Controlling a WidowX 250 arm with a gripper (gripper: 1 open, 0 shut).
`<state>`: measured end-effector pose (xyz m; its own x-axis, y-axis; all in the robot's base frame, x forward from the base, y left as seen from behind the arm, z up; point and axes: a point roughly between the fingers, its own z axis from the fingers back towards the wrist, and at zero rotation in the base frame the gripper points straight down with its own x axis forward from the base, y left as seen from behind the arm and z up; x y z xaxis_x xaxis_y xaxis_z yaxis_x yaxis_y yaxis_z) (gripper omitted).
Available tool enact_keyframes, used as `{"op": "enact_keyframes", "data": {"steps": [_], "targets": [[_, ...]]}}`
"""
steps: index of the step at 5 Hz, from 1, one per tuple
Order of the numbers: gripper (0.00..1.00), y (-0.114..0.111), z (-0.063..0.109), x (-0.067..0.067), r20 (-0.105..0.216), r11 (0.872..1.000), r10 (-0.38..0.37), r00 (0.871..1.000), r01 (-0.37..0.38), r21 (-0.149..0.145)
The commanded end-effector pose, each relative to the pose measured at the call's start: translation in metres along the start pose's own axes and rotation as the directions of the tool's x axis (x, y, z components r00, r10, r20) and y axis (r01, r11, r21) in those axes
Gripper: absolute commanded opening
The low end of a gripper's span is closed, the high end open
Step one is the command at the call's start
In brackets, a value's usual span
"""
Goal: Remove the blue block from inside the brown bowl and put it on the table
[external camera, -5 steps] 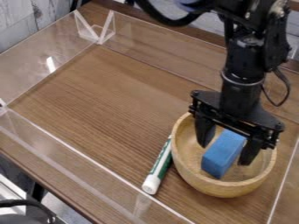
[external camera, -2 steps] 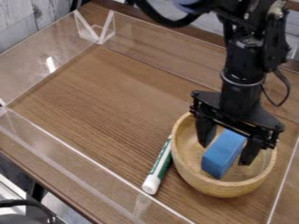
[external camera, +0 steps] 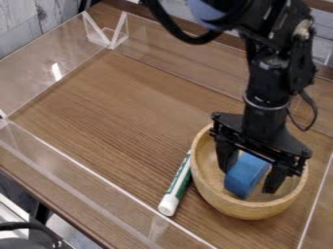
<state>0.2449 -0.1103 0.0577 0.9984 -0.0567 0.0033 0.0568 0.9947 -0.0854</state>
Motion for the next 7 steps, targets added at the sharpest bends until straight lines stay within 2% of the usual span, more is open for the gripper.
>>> {"op": "enact_keyframes", "data": {"steps": [1,3,4,7], "targets": [[1.0,-0.001,0.003,0.006,0.039,1.0,0.006,0.999,-0.005,-0.015],[1.0,0.001,-0.007,0.006,0.039,1.0,0.007,0.999,-0.006,-0.016],[0.0,0.001,-0.009,0.006,0.041,1.0,0.003,0.999,-0.003,-0.017],[0.0,0.003,0.006,0.004,0.024,1.0,0.002,1.0,-0.001,-0.011]]}}
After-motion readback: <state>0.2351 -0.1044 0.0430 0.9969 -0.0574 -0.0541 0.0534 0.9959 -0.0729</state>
